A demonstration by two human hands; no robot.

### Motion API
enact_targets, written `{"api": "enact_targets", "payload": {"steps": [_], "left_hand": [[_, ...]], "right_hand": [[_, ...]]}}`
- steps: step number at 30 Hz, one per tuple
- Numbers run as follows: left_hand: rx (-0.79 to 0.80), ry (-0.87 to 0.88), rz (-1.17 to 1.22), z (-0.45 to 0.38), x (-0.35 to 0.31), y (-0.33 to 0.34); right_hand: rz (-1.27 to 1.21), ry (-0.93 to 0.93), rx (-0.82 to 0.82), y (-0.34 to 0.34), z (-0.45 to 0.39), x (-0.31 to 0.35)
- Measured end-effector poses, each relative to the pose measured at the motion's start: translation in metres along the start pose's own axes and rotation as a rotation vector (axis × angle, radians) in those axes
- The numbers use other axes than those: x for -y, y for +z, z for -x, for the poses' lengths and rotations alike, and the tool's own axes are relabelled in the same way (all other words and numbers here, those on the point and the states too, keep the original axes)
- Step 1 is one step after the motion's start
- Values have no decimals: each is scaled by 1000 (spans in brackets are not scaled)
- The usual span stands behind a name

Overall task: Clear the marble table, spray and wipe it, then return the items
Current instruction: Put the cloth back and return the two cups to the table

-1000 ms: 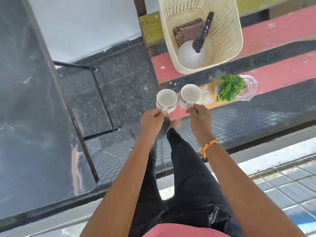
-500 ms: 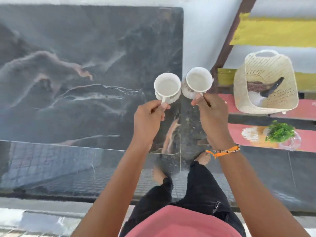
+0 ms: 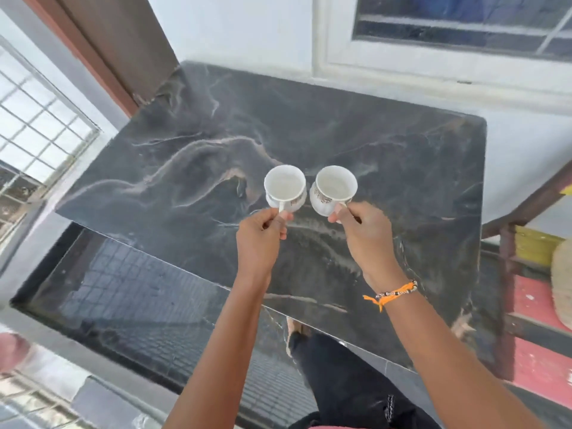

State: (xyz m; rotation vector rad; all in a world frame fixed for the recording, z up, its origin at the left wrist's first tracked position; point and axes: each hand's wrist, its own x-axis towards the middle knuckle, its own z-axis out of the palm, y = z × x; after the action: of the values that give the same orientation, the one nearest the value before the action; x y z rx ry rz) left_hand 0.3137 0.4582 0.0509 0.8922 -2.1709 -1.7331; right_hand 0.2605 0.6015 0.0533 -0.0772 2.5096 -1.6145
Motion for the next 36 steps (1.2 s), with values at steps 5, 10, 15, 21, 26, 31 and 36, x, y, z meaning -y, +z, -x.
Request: {"api": "enact_targets", "payload": {"steps": [5,10,15,21,26,31,36], "left_hand": [[-35,27,-27,-87,-1,-47],[-27,11,-64,-162,-3,-85],[-31,-3,-66,-235,1,-119],[14,13,-63,-328,10,-164],[62,9,-74,-414,12,-197],[121,20,-111,-475,16,-212],[182,-12,-89,-507,20,-210]], "right_hand": [[-11,-17,11,74,-56,32],[5,0,1,133,-107,65],[67,-4,20,191,-156,95],[67,28,-63,273,-213,126],[68,153,-174,342,-259,141],[122,194,-252,393,-297,147],[193,204,-307,423,-315,153]]}}
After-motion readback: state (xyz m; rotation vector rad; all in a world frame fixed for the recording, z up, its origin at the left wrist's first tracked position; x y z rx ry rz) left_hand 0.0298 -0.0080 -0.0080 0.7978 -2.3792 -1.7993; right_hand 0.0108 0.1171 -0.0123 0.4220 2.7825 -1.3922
